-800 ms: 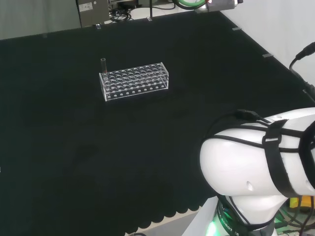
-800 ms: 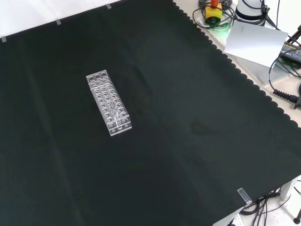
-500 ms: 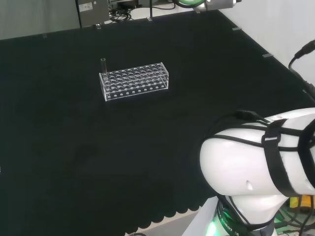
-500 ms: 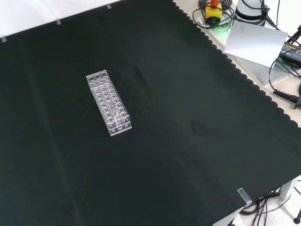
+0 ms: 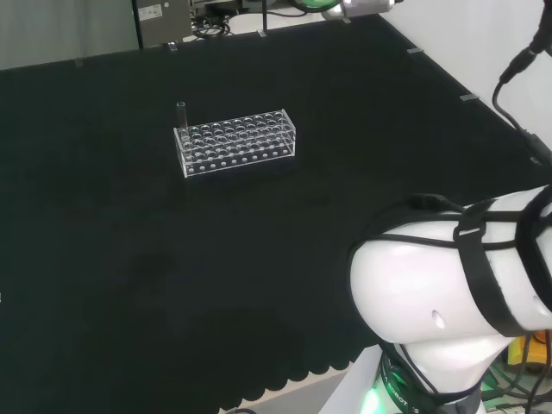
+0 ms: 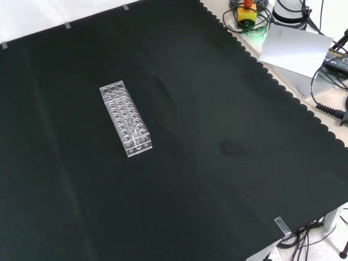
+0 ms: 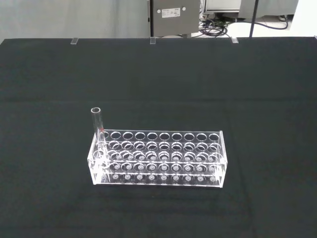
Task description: Pick up the test tube.
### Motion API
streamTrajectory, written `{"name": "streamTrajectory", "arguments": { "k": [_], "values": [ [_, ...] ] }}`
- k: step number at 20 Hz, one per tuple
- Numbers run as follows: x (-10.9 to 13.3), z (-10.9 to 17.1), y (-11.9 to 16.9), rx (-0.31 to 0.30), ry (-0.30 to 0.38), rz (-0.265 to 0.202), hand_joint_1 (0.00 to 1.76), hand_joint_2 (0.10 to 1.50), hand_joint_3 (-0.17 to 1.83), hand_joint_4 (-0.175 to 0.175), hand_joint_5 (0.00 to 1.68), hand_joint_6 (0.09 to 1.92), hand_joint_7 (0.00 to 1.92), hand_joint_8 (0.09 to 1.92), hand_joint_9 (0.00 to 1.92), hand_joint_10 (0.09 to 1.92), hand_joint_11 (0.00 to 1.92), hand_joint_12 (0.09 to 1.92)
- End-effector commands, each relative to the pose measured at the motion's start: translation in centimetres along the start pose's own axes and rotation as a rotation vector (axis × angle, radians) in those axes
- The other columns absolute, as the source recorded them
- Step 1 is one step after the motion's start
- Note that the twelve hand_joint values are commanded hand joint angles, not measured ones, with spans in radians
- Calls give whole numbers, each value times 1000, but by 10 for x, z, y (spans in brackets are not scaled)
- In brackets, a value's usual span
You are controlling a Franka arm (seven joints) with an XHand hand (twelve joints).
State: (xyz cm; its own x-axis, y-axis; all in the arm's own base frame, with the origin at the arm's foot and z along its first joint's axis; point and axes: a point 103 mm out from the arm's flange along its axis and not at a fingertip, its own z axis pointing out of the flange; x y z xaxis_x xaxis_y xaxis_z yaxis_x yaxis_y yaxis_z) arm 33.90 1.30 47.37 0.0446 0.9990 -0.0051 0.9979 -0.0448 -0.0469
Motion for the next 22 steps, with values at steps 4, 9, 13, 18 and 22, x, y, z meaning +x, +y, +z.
{"name": "streamTrajectory", "arguments": {
  "k": [4,9,13,18,22],
  "values": [
    [27,37,82,75,1,-87,364,915,201,-79,61,87,0,609,0,734,0,1348],
    [33,54,111,111,-8,-113,401,921,173,-87,97,87,0,754,0,842,0,1418],
    [40,68,137,140,-7,-132,412,926,162,-90,111,87,0,813,0,877,0,1445],
    [56,92,162,180,-29,-168,418,930,156,-92,121,87,1,846,0,898,0,1465],
    [70,114,177,219,-45,-191,426,931,152,-93,128,87,3,860,0,914,0,1477]
  ]
}}
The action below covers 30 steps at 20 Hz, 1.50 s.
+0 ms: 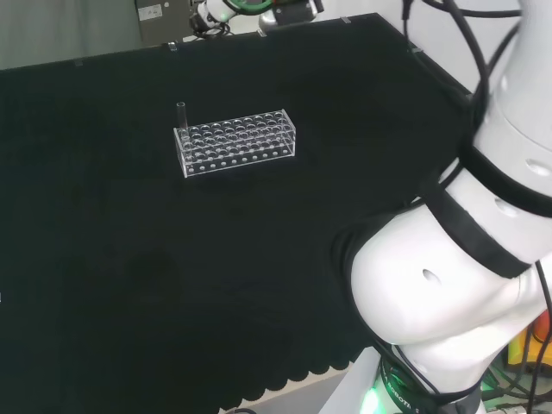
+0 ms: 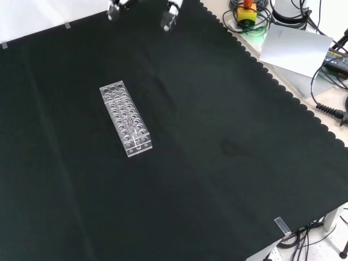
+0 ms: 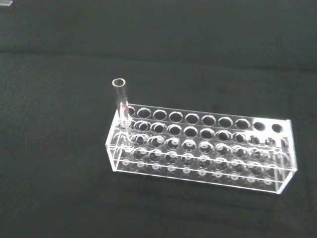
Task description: Pick up the test tube.
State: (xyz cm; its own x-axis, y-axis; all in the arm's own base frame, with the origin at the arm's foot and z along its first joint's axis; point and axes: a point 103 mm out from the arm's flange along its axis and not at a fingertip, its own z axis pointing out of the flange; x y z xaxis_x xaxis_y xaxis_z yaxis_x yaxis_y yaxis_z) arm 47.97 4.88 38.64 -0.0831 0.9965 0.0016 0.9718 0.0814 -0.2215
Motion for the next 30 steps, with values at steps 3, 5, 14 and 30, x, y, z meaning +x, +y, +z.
{"name": "streamTrajectory", "arguments": {
  "k": [3,5,14,30],
  "values": [
    [30,37,56,69,-30,-67,436,932,150,-94,138,87,8,869,0,929,0,1485],
    [37,44,66,77,-33,-74,443,932,148,-96,150,87,19,878,0,946,0,1493],
    [53,75,93,131,-75,-76,469,934,144,-100,182,87,87,906,44,978,0,1529],
    [54,120,138,226,-142,-54,558,929,141,-135,407,87,424,906,306,927,47,1595]
  ]
}}
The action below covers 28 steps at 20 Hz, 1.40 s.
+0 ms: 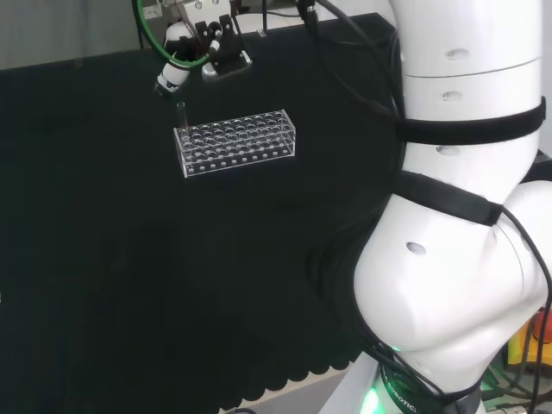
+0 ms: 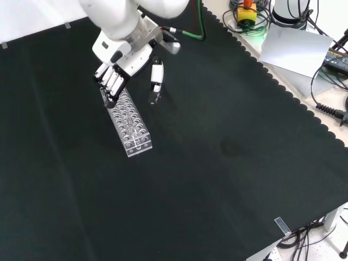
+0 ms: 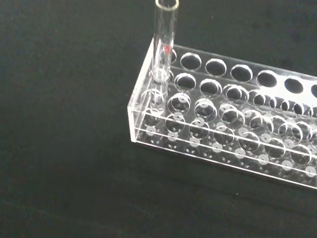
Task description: Pick up the test tube.
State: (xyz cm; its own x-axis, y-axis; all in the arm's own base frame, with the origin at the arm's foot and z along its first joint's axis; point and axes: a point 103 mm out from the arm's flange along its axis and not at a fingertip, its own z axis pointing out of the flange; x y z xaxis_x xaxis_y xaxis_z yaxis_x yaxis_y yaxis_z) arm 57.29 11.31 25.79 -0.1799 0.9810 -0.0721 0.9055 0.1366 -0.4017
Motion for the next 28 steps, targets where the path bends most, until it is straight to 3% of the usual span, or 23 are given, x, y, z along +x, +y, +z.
{"name": "streamTrajectory", "arguments": {
  "k": [1,9,14,22,28],
  "values": [
    [-2,15,20,44,-48,19,565,927,141,-135,411,87,431,907,312,924,50,1593],
    [-6,27,44,103,-107,29,605,922,141,-136,428,87,465,909,334,911,65,1582],
    [-10,37,47,137,-139,28,614,918,147,-142,485,115,592,917,387,893,71,1573],
    [-4,43,43,129,-84,13,641,906,163,-154,533,210,747,919,513,834,93,1557],
    [3,43,45,113,-49,7,681,884,201,-157,474,405,822,905,597,797,129,1541]
  ]
}}
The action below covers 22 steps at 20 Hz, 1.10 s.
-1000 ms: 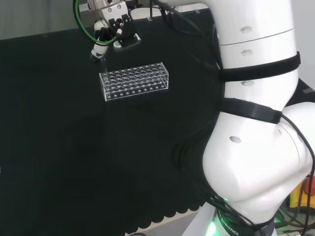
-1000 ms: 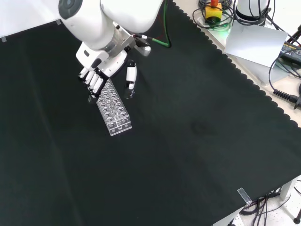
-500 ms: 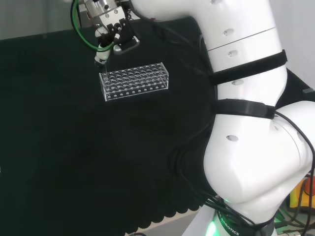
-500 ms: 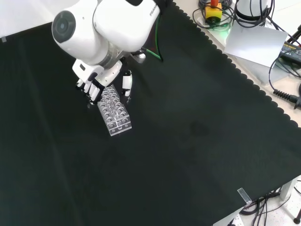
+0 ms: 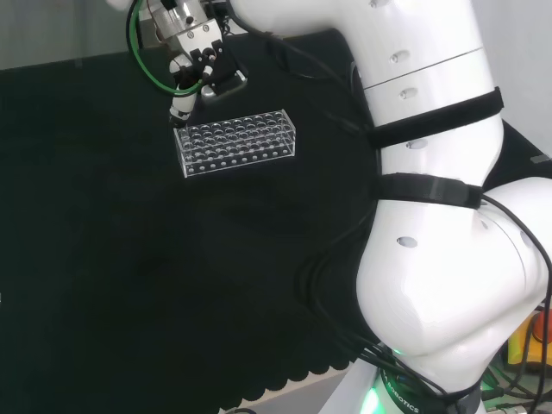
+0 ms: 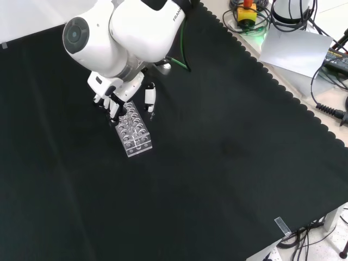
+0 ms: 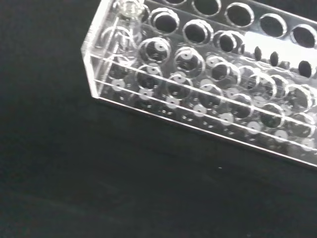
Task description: Pick up the test tube.
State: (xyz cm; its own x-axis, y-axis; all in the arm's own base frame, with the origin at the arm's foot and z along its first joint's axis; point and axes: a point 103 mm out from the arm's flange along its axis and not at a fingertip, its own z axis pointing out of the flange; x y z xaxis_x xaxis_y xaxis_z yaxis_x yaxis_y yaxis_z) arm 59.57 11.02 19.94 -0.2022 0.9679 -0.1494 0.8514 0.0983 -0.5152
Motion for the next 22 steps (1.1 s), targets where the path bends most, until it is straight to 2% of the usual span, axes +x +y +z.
{"name": "streamTrajectory", "arguments": {
  "k": [1,10,17,22],
  "values": [
    [5,-2,0,-20,38,-11,685,883,203,-157,473,413,827,906,602,797,130,1541],
    [9,0,0,-14,29,-13,713,870,224,-158,453,491,855,912,633,788,135,1540],
    [18,4,5,-31,31,-14,789,823,292,-164,499,632,1022,866,755,732,185,1522],
    [24,0,6,-46,63,-7,819,797,344,-172,554,694,1083,853,817,707,227,1509]
  ]
}}
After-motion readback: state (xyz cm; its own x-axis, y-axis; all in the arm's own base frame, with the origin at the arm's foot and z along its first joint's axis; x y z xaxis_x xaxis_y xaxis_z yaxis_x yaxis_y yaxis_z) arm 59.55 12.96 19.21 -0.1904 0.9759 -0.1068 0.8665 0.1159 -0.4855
